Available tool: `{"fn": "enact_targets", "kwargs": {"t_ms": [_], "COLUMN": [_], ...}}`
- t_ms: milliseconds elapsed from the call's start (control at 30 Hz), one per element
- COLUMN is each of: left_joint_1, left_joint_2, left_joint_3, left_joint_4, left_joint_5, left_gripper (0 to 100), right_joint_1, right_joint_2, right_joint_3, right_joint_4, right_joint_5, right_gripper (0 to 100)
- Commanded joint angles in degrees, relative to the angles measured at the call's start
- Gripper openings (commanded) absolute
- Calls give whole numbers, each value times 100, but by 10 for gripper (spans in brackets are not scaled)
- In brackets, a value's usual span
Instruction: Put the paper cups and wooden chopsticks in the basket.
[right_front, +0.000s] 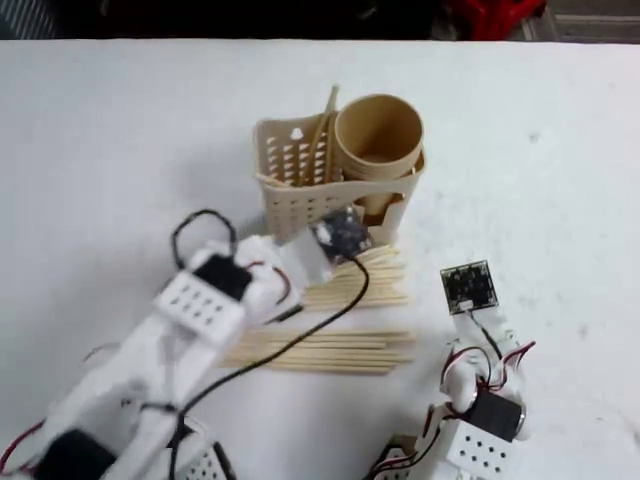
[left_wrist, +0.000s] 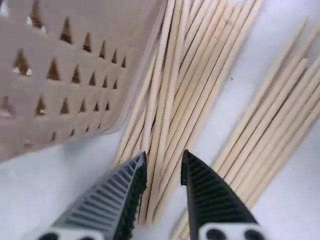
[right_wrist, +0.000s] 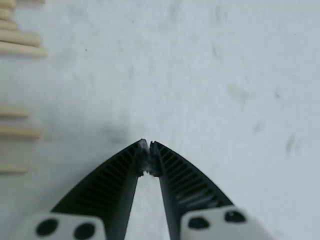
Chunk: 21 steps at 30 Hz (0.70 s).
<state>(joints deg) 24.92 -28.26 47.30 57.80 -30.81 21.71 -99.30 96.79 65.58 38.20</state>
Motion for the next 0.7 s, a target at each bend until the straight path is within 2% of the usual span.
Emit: {"fn": "enact_targets", "kwargs": {"t_ms": [0, 233, 667], "left_joint_1": [75, 66, 31], "left_joint_2": [1147, 2466, 3222], "left_joint_3": [-598, -941, -1204], "left_joint_4": [-782, -1477, -1503], "left_joint_5": [-185, -237, -466], "left_gripper": [147, 150, 129], "right_joint_1": [-57, -57, -57], "right_joint_2": [-48, -48, -48], "right_joint_3": [35, 35, 35], "right_joint_4": [13, 13, 13], "right_joint_5": [70, 70, 79], "right_gripper": [17, 17, 17]}}
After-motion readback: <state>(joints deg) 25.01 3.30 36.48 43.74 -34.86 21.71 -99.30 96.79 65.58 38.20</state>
